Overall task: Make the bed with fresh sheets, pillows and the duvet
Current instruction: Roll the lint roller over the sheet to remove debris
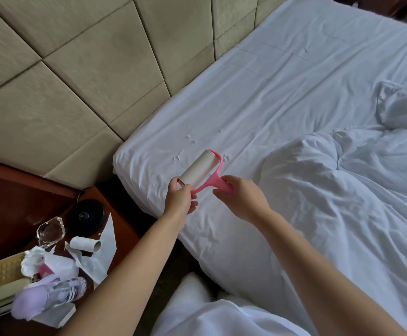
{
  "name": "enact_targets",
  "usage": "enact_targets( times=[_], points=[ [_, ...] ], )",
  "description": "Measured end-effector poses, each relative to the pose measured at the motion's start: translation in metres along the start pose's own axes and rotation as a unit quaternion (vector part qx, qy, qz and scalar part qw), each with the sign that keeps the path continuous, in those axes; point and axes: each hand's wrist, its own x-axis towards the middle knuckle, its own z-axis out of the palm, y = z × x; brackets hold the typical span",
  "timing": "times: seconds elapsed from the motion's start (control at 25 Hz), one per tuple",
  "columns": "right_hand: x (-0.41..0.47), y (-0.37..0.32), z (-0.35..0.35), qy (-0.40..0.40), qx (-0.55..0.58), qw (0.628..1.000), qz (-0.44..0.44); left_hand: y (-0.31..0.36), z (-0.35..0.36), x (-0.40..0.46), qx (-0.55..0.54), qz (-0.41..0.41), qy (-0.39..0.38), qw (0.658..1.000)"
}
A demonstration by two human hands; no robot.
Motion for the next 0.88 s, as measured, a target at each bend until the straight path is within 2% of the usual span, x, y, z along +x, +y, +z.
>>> enact_targets(
  times=[0.24, 0.68, 0.88],
  points=[
    [0.002, 0.018, 0.011, -0.016, 0.001, 1.0, 0.019, -0.015, 0.01, 0.009, 0.009, -0.019, -0.012, 1.0],
    [0.024, 0.046, 0.04, -0.042, -0.016, 0.996, 0.072, -0.041, 0.03, 0.057, 0.088, -0.055, -0.051, 0.993],
    [0.044, 0.064, 0.06, -0.087, -0.036, 0.993, 0.077, -0.061, 0.044, 0.097, 0.115, -0.082, -0.059, 0.988]
  ],
)
